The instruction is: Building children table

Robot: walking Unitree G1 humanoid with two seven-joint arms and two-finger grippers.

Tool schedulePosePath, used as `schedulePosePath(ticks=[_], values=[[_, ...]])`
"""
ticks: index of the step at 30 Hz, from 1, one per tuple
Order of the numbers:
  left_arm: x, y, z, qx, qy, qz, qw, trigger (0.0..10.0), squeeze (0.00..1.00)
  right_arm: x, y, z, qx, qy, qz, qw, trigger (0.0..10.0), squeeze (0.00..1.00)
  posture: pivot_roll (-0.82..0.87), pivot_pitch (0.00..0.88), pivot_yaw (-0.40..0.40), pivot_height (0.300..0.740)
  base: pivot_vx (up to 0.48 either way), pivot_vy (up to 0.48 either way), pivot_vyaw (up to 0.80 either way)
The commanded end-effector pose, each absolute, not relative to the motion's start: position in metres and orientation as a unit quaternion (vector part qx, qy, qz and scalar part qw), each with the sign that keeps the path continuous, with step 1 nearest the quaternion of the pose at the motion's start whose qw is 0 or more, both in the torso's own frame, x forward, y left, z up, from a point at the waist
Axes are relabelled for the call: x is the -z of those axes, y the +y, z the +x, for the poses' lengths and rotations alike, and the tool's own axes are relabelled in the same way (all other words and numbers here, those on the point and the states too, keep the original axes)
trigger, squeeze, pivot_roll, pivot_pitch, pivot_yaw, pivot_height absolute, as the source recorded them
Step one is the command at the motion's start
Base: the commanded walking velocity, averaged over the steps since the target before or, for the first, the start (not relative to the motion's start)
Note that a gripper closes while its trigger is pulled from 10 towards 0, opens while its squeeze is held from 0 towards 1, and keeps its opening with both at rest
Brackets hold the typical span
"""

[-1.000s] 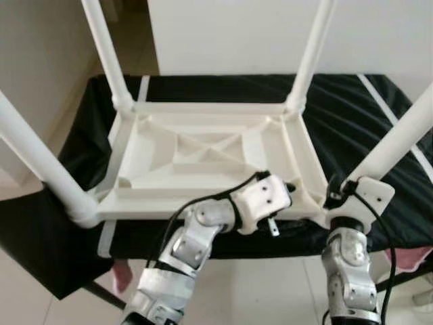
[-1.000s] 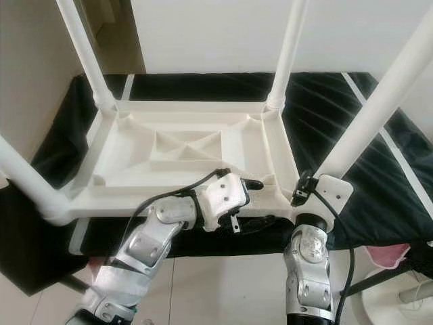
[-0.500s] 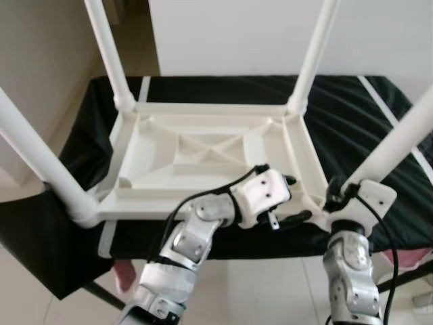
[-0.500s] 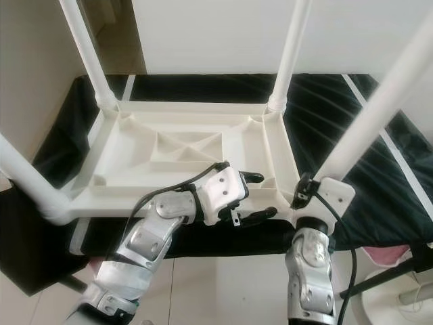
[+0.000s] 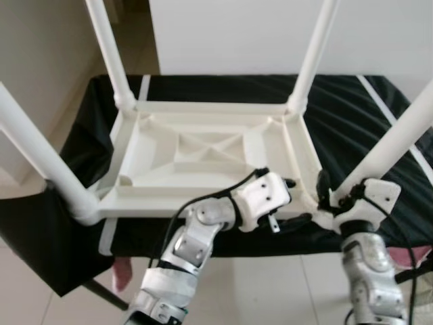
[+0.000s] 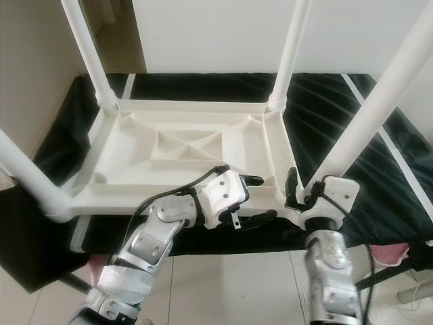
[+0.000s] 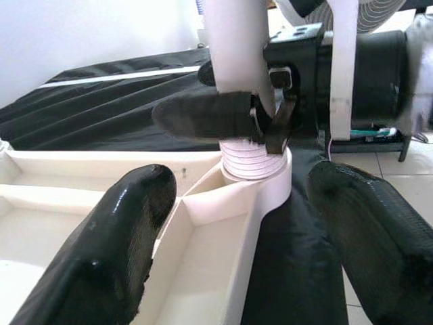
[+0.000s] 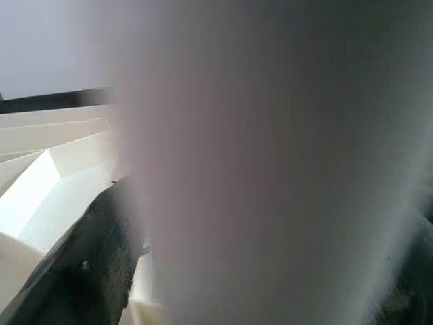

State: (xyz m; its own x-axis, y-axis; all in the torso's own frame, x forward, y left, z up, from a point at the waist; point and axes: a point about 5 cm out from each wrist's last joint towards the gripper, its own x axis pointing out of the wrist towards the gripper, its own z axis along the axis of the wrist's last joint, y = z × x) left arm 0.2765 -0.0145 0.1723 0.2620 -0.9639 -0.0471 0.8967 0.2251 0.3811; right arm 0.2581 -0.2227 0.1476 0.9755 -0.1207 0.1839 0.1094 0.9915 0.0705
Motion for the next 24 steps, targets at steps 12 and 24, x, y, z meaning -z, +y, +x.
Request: schedulePosePath(ticks=[12,24], values=[[-0.167,-0.012,0.279,0.528,-0.110,0.169,0.825,10.0,0.00,-0.143,-0.226,0.275,-0.119,-0.056,-0.009,0.991,10.0,0.00,-0.07,0.047,-0.010,0.740,0.000,0.000,0.00],[-0.172,-0.009,0.282,0.519,-0.115,0.170,0.829,10.0,0.00,-0.136,-0.234,0.273,-0.154,-0.030,-0.002,0.988,0.0,0.00,-0.05,0.040,-0.015,0.740,0.000,0.000,0.00]])
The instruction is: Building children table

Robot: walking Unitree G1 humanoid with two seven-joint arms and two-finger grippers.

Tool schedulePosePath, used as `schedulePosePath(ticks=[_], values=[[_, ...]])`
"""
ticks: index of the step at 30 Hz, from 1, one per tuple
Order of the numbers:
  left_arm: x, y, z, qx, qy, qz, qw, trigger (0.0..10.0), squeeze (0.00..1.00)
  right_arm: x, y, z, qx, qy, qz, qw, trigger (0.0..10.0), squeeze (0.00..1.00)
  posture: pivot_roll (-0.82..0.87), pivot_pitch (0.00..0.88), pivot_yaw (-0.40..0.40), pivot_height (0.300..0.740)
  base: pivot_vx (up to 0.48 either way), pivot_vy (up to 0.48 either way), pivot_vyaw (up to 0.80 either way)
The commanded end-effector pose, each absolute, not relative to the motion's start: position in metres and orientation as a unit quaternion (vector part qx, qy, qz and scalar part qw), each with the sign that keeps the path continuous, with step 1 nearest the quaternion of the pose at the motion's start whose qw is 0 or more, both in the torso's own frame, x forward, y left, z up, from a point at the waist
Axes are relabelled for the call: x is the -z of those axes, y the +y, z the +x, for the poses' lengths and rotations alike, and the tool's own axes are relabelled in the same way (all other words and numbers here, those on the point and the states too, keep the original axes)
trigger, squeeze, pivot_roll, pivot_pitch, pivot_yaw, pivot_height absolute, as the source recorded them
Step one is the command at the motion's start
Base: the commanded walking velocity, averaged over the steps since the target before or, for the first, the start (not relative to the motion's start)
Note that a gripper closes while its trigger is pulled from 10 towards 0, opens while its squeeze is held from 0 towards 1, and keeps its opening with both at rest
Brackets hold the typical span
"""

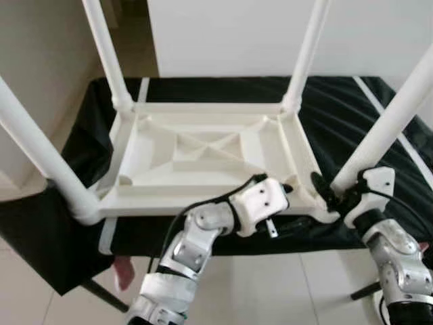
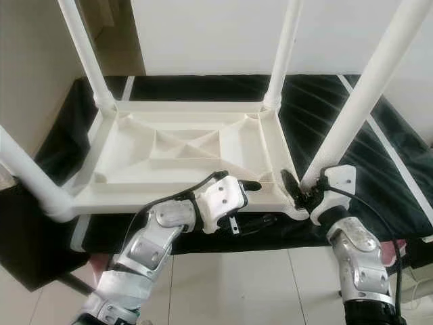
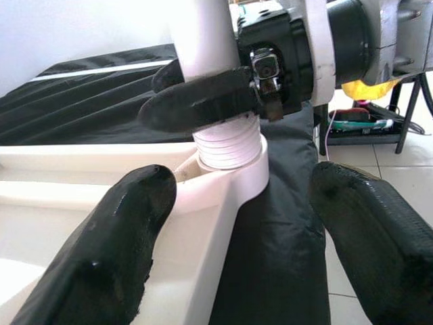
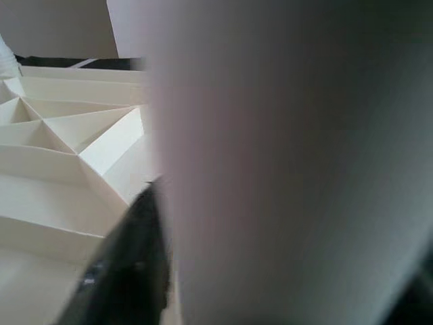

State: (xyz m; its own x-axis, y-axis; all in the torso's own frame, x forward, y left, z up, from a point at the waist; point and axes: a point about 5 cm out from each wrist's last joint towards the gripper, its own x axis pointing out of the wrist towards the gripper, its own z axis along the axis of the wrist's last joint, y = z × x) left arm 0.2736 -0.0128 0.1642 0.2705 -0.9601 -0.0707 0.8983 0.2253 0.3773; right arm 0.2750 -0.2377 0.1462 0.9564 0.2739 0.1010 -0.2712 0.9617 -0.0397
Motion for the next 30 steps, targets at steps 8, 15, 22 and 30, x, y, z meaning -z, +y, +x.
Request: schedulePosePath(ticks=[8,15,22,30], values=[[-0.173,-0.008,0.283,0.518,-0.118,0.171,0.830,10.0,0.00,-0.130,-0.242,0.269,-0.137,-0.023,0.014,0.990,0.0,0.00,-0.06,0.035,-0.011,0.740,0.000,0.000,0.00],[-0.169,-0.010,0.280,0.523,-0.115,0.169,0.827,10.0,0.00,-0.130,-0.235,0.267,-0.100,-0.026,0.030,0.994,10.0,0.00,-0.07,0.034,-0.014,0.740,0.000,0.000,0.00],[-0.169,-0.013,0.278,0.525,-0.114,0.166,0.827,10.0,0.00,-0.132,-0.230,0.267,-0.044,-0.038,0.030,0.998,10.0,0.00,-0.07,0.026,-0.015,0.740,0.000,0.000,0.00],[-0.167,-0.011,0.279,0.527,-0.113,0.169,0.825,10.0,0.00,-0.132,-0.222,0.266,0.059,-0.035,0.040,0.997,10.0,0.00,-0.07,0.016,-0.014,0.740,0.000,0.000,0.00]])
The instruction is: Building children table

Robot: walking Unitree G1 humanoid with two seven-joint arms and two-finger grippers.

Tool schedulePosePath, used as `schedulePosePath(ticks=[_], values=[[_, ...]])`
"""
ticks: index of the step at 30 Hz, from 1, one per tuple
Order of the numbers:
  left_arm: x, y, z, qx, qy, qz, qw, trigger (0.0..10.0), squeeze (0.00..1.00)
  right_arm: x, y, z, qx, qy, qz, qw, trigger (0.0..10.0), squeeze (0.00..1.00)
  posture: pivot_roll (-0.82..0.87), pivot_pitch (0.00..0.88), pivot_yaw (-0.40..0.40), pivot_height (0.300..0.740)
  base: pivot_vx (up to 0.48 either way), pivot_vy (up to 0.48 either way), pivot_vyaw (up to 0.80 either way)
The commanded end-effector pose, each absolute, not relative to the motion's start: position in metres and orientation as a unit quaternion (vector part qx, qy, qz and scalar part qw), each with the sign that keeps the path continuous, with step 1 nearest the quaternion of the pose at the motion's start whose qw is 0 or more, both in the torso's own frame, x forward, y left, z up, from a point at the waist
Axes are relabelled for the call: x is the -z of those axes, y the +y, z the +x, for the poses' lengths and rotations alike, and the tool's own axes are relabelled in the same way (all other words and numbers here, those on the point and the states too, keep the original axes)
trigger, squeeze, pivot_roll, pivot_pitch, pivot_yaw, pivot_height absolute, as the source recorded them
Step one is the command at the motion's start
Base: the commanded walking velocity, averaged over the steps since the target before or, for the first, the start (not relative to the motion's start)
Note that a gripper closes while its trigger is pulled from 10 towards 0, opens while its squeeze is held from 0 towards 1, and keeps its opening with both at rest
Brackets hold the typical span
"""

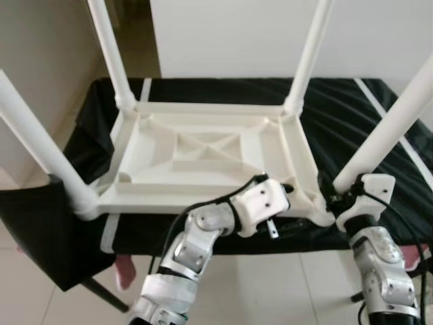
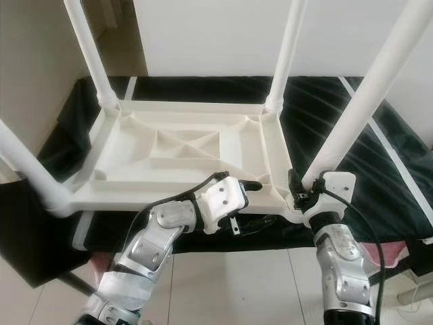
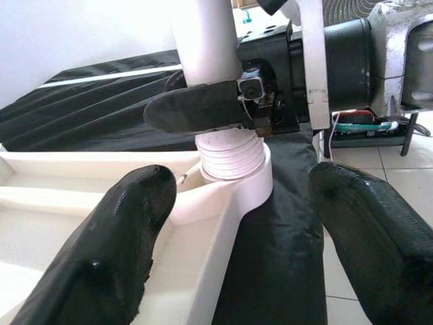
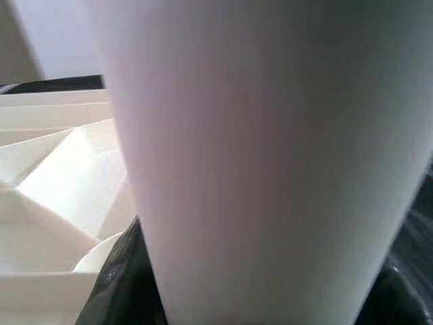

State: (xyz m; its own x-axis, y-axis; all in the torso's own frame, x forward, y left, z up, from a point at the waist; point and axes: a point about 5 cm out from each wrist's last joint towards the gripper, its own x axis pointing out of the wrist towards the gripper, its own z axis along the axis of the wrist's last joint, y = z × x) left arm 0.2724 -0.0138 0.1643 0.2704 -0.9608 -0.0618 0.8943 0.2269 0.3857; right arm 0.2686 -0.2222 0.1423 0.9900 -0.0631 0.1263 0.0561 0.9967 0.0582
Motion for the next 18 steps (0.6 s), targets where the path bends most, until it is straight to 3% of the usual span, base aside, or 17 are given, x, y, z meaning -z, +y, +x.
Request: schedulePosePath(ticks=[1,6,12,18], values=[[-0.167,-0.011,0.279,0.527,-0.113,0.169,0.825,10.0,0.00,-0.132,-0.222,0.266,0.059,-0.035,0.040,0.997,10.0,0.00,-0.07,0.016,-0.014,0.740,0.000,0.000,0.00],[-0.169,-0.013,0.279,0.531,-0.117,0.168,0.823,10.0,0.00,-0.127,-0.203,0.260,0.185,-0.036,0.065,0.980,10.0,0.00,-0.07,0.000,-0.015,0.740,0.000,0.000,0.00],[-0.170,-0.013,0.281,0.529,-0.119,0.170,0.823,10.0,0.00,-0.123,-0.196,0.258,0.256,-0.029,0.084,0.963,10.0,0.00,-0.07,0.000,-0.013,0.740,0.000,0.000,0.00],[-0.171,-0.013,0.283,0.527,-0.124,0.174,0.822,10.0,0.00,-0.127,-0.186,0.260,0.230,-0.036,0.081,0.969,10.0,0.00,-0.08,0.000,-0.012,0.740,0.000,0.000,0.00]])
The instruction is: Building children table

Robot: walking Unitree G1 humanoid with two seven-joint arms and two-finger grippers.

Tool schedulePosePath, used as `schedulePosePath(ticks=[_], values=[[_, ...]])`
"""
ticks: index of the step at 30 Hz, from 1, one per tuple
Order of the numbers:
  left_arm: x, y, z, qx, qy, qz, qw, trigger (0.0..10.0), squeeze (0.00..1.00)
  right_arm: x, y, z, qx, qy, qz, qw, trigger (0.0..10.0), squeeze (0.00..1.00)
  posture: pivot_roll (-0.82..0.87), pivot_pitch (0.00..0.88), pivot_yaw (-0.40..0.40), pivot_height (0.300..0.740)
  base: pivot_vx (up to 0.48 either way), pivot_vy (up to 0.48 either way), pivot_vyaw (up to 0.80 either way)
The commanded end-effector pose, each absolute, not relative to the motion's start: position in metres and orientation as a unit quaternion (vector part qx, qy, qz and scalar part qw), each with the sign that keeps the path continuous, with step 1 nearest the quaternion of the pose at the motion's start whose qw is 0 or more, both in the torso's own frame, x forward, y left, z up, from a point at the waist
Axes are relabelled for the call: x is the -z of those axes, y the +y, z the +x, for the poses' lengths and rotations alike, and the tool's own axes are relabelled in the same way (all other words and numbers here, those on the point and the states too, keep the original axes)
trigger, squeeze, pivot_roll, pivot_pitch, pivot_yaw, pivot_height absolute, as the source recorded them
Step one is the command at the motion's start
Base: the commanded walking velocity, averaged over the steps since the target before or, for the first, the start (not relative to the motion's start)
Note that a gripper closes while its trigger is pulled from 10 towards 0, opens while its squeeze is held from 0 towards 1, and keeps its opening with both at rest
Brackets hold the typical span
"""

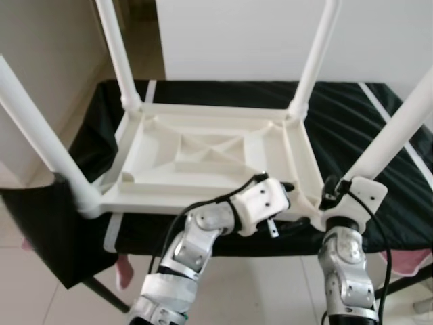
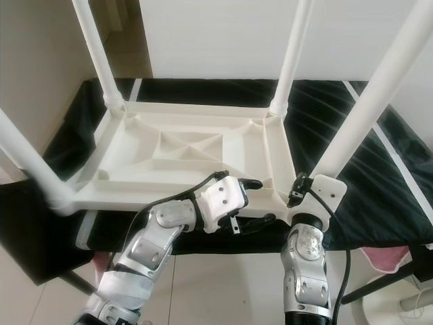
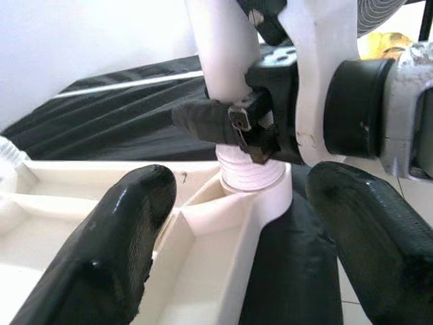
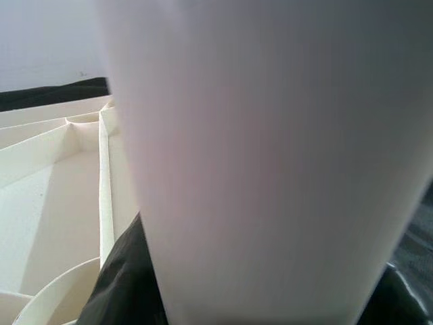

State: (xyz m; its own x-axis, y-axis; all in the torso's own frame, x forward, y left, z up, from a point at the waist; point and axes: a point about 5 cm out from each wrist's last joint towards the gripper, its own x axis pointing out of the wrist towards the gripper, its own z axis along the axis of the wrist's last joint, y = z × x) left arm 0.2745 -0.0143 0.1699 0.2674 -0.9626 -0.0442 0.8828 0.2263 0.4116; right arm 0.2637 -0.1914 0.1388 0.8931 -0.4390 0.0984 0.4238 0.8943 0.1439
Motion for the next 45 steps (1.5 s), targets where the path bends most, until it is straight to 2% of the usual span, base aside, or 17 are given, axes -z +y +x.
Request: schedulePosePath(ticks=[1,13,14,15,16,25,30,31,32,33,37,45], values=[[-0.171,-0.013,0.283,0.527,-0.124,0.174,0.822,10.0,0.00,-0.127,-0.186,0.260,0.230,-0.036,0.081,0.969,10.0,0.00,-0.08,0.000,-0.012,0.740,0.000,0.000,0.00],[-0.173,-0.011,0.282,0.537,-0.126,0.163,0.818,10.0,0.00,-0.130,-0.179,0.263,0.229,-0.043,0.085,0.969,10.0,0.00,-0.07,0.000,-0.010,0.740,0.000,0.000,0.00],[-0.173,-0.011,0.283,0.537,-0.126,0.163,0.818,10.0,0.00,-0.130,-0.179,0.263,0.229,-0.044,0.086,0.969,10.0,0.18,-0.07,0.000,-0.010,0.740,0.000,0.000,0.00],[-0.173,-0.011,0.283,0.537,-0.126,0.163,0.818,10.0,0.00,-0.130,-0.179,0.263,0.229,-0.044,0.086,0.969,10.0,0.18,-0.07,0.000,-0.010,0.740,0.000,0.000,0.00],[-0.174,-0.011,0.284,0.537,-0.125,0.164,0.818,10.0,0.00,-0.130,-0.179,0.263,0.230,-0.046,0.088,0.968,10.0,1.00,-0.07,0.000,-0.009,0.740,0.000,0.000,0.00],[-0.175,-0.012,0.283,0.537,-0.129,0.164,0.817,10.0,0.00,-0.135,-0.183,0.264,0.225,-0.060,0.094,0.968,10.0,1.00,-0.07,0.000,-0.007,0.740,0.000,0.000,0.00],[-0.176,-0.012,0.283,0.535,-0.131,0.166,0.818,10.0,0.00,-0.139,-0.183,0.267,0.159,-0.061,0.114,0.979,10.0,1.00,-0.07,0.000,-0.013,0.740,0.000,0.000,0.00],[-0.175,-0.012,0.283,0.535,-0.132,0.167,0.818,10.0,0.00,-0.141,-0.184,0.267,0.151,-0.065,0.110,0.980,10.0,0.44,-0.07,0.000,-0.013,0.740,0.000,0.000,0.00],[-0.175,-0.012,0.283,0.535,-0.133,0.167,0.817,10.0,0.00,-0.142,-0.186,0.267,0.143,-0.067,0.108,0.982,10.0,0.44,-0.07,0.000,-0.014,0.740,0.000,0.000,0.00],[-0.175,-0.011,0.283,0.535,-0.133,0.167,0.817,10.0,0.00,-0.143,-0.188,0.267,0.133,-0.069,0.097,0.984,10.0,0.00,-0.07,0.000,-0.015,0.740,0.000,0.000,0.00],[-0.176,-0.011,0.283,0.535,-0.134,0.166,0.817,10.0,0.00,-0.145,-0.191,0.267,0.119,-0.071,0.085,0.987,10.0,0.00,-0.07,0.000,-0.015,0.740,0.000,0.000,0.00],[-0.173,-0.010,0.283,0.544,-0.111,0.152,0.817,10.0,0.00,-0.149,-0.211,0.277,0.007,-0.064,0.047,0.997,10.0,0.00,-0.07,0.000,-0.019,0.740,0.000,0.000,0.00]])
